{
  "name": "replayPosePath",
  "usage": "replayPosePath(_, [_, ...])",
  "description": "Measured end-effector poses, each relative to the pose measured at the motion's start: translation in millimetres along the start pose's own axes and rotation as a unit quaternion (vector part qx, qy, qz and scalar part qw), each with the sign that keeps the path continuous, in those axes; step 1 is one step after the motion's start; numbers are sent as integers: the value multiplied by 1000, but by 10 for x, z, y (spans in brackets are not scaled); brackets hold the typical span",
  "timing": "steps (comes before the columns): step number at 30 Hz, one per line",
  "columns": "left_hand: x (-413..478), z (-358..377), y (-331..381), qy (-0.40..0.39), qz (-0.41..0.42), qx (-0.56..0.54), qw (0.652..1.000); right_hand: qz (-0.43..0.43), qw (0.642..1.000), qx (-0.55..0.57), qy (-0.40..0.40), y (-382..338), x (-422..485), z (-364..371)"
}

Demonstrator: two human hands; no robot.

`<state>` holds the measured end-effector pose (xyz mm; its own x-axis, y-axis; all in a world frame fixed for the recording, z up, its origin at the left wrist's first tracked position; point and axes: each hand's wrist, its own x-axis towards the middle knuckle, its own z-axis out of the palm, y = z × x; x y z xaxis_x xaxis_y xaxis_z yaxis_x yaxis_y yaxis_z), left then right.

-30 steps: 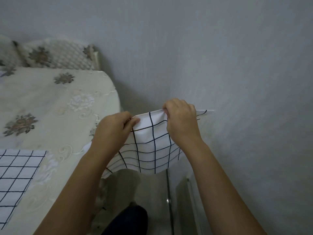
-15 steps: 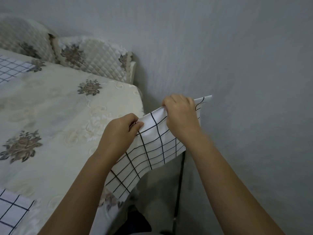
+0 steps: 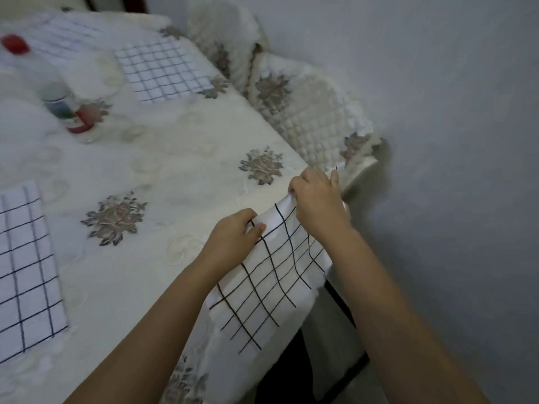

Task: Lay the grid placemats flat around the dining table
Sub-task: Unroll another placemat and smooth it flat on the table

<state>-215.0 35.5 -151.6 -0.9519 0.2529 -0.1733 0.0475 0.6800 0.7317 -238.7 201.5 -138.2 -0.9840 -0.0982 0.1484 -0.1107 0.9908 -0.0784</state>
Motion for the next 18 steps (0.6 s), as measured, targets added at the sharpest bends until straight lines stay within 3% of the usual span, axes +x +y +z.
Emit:
replayPosePath(6, [541, 150, -168, 66, -131, -53, 988, -156, 981, 67, 92, 34, 731, 476])
replayPosePath(10, [767, 268, -373, 128, -208, -121, 962, -225, 965, 122, 53, 43, 855, 760])
replayPosePath(14, [908, 318, -545, 191, -286, -238, 908, -243, 957, 155, -15, 147, 848, 1058])
replayPosePath(18, [1013, 229, -685, 240, -342, -379, 826, -237, 952, 182, -66, 285, 948, 1220])
